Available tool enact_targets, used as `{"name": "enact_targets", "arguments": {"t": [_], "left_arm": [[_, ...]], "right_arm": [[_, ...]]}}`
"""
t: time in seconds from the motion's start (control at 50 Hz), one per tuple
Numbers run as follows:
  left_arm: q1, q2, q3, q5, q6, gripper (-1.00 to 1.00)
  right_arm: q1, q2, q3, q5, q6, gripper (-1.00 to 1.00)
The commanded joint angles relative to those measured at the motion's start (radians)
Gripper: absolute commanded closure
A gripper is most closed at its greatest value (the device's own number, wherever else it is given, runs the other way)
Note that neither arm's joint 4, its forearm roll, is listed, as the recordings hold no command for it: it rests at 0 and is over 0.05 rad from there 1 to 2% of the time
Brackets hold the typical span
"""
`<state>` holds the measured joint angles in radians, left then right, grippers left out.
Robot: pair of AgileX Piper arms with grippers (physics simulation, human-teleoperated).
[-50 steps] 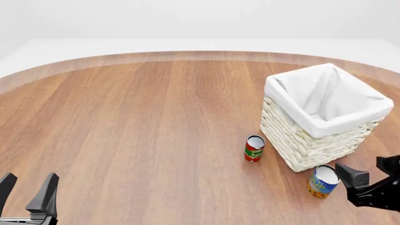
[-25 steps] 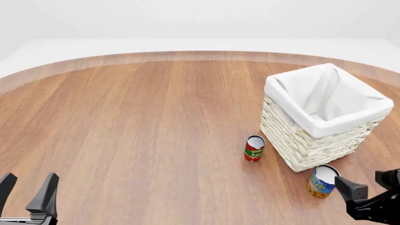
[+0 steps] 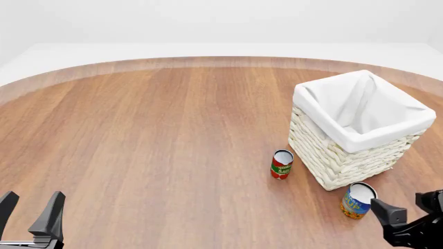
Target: Pick up the alphabet soup and the cream cheese box, and put them in the basket.
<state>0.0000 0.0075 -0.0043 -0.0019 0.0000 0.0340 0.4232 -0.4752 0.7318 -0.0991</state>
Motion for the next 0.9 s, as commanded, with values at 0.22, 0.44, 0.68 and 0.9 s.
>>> {"name": "enact_targets", "arguments": {"t": [0.22, 0.44, 0.68, 0.9], "left_arm": [[0.000, 0.000, 0.000, 0.000, 0.000, -1.00], [0.000, 0.000, 0.000, 0.000, 0.000, -1.00], [0.000, 0.000, 0.000, 0.000, 0.000, -1.00], [0.000, 0.000, 0.000, 0.000, 0.000, -1.00]], "right_arm": [[-0.018, -0.008, 0.080, -0.047, -0.009, -1.00], [-0.018, -0.036, 0.135, -0.063, -0.004, -1.00], [-0.011, -0.040, 0.174, -0.083, 0.008, -1.00], [-0.011, -0.022, 0.241, -0.155, 0.012, -1.00]]}}
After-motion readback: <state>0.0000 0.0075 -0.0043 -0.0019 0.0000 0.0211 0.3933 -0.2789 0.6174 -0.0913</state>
